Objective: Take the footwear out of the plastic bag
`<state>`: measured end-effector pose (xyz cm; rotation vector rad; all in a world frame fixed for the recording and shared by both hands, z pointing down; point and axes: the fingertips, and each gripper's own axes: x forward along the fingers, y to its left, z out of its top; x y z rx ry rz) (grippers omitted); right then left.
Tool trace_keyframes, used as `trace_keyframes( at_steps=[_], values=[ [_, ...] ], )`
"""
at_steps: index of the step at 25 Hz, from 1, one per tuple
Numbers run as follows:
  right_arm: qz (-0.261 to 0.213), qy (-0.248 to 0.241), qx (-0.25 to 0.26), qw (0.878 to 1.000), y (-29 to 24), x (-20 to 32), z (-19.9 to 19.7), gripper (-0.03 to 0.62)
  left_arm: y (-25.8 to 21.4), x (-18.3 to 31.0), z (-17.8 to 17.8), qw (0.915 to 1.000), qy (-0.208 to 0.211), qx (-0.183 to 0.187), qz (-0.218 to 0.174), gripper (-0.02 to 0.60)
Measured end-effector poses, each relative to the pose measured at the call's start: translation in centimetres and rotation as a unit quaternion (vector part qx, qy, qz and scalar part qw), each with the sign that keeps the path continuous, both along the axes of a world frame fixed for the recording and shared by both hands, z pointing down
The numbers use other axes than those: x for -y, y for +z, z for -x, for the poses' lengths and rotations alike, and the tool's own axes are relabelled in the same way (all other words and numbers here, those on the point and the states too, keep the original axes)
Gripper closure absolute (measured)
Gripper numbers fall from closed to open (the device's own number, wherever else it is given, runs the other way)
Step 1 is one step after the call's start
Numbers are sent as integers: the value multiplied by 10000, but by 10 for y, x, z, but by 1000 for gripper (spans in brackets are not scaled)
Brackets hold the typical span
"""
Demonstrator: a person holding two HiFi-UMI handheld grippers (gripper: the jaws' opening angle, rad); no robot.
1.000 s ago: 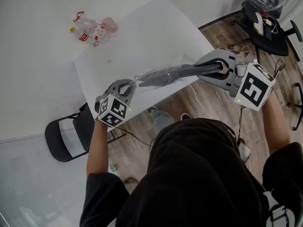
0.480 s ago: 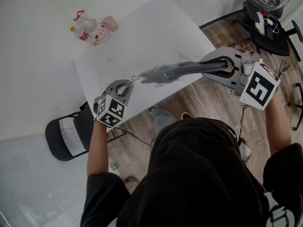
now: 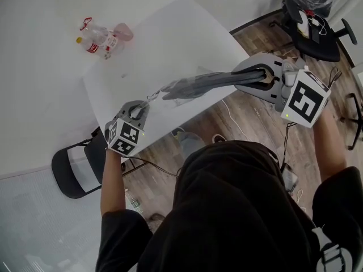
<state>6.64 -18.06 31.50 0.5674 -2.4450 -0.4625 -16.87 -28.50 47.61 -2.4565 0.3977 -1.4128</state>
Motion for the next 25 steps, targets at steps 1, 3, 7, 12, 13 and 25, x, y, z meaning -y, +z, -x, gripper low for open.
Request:
trace_keyframes(
  at_steps=[1, 3, 7, 12, 13, 25],
  values=[
    [-5, 10, 2, 10000, 0, -1, -1, 516, 0, 0, 2, 10000, -37, -13, 6, 558],
    [-16, 22, 7, 10000, -2, -1, -1, 517, -1, 2, 6, 9999, -116, -50, 18, 558],
    [-41, 57, 21, 10000, -5, -2, -3, 516, -1, 6, 15, 9994, -309, -122, 85, 558],
    [-81, 139, 110, 9998, -10, -3, -11, 517, -3, 7, 33, 9978, -590, -222, 223, 558],
    [-78, 177, 127, 9997, -11, -2, -13, 517, -2, 8, 37, 9973, -656, -236, 248, 558],
    [-237, 628, 541, 9963, -27, 9, -42, 517, -12, 27, 74, 9860, -1489, -642, 393, 558]
  ],
)
